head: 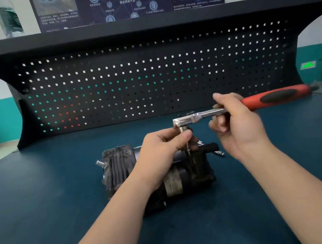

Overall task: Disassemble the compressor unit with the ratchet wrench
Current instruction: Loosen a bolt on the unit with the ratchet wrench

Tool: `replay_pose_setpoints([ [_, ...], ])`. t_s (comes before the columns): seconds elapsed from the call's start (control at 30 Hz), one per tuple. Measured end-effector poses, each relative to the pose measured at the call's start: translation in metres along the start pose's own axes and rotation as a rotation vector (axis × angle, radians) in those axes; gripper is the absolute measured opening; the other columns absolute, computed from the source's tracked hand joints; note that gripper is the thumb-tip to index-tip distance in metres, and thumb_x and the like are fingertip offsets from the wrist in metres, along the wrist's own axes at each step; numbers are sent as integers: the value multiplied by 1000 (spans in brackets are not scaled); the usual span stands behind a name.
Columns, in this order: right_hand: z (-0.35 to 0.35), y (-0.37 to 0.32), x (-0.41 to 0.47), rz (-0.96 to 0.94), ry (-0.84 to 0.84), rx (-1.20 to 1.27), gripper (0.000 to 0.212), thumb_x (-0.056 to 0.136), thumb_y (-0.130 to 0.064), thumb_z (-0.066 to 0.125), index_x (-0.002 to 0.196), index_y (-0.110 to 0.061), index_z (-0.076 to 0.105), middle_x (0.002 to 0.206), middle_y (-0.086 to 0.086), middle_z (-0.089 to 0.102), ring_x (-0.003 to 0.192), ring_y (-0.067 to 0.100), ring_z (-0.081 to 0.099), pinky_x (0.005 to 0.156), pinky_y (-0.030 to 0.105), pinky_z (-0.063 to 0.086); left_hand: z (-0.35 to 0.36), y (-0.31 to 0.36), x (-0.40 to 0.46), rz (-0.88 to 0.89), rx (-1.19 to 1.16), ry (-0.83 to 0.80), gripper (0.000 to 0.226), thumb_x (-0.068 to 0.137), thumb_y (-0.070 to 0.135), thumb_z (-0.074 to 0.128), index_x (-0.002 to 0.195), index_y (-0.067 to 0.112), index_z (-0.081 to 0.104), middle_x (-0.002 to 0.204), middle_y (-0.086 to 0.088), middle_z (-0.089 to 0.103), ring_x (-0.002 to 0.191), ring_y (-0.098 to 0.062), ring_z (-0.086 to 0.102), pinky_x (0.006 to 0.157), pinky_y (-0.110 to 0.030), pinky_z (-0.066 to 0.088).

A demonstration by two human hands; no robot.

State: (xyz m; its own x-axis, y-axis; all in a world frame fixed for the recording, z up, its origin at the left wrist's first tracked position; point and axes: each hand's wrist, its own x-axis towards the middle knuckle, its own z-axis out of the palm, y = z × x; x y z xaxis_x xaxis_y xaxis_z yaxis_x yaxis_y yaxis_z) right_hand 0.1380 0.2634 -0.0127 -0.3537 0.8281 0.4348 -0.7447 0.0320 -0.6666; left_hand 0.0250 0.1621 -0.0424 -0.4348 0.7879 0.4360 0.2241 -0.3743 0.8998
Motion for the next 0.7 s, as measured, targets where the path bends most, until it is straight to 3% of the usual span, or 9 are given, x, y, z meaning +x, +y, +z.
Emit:
replay_pose_setpoints([
  [0.07,2,5,-2,87,48,93,37,89,-10,59,60,-19,39,45,-5,41,35,9,29,52,28,21,1,-2,-1,26,58,36,13,85,18,65,82,9,74,82,-6,74,76,-14,68,70,-19,51],
  [0.1,3,5,-6,15,52,8,39,88,-13,60,58,-20,36,46,-3,39,37,9,30,51,26,22,3,1,-2,21,46,44,14,86,18,65,82,8,74,82,-7,74,76,-15,69,68,-19,51],
  [0.23,13,5,-32,-847,-158,-682,44,84,-14,64,51,-20,35,48,-8,37,45,6,35,48,16,29,7,5,-2,49,80,50,21,90,21,61,85,4,72,66,3,71,65,-6,65,58,-13,48],
  [0.3,24,10,-44,-1184,-381,-815,40,80,-3,67,49,-11,43,49,1,37,47,17,33,48,25,29,6,9,1,-22,102,78,28,76,32,62,66,9,75,43,13,57,58,-3,51,63,-13,44],
  [0.33,28,13,-47,-1247,-437,-837,38,78,0,68,49,-9,44,49,5,36,48,20,31,49,27,28,3,8,2,-36,87,64,27,61,38,59,54,16,73,42,15,55,62,-5,48,71,-18,42],
  [0.4,29,11,-48,-1145,-424,-804,38,77,1,70,49,-6,45,49,5,35,49,15,31,50,21,28,1,6,1,76,97,0,21,60,37,56,59,20,69,60,15,65,71,-4,57,78,-22,44],
  [0.5,16,-1,-35,-726,-244,-620,44,82,-16,69,51,-8,40,49,3,38,46,0,34,49,10,29,-2,-2,0,40,-68,-136,19,87,17,59,100,6,68,96,-6,72,86,-15,66,81,-26,50],
  [0.63,4,-3,-4,-104,-29,-95,38,86,-17,67,53,-22,47,48,-6,49,38,6,36,47,21,28,-1,-4,4,1,-157,-33,16,80,15,65,91,4,68,82,-6,71,73,-17,67,72,-24,52],
  [0.7,3,3,1,66,67,87,28,90,-13,62,66,-17,48,46,-7,50,35,6,33,50,23,24,1,-7,5,12,-108,13,11,80,13,68,87,4,70,80,-6,72,72,-16,68,67,-22,53],
])
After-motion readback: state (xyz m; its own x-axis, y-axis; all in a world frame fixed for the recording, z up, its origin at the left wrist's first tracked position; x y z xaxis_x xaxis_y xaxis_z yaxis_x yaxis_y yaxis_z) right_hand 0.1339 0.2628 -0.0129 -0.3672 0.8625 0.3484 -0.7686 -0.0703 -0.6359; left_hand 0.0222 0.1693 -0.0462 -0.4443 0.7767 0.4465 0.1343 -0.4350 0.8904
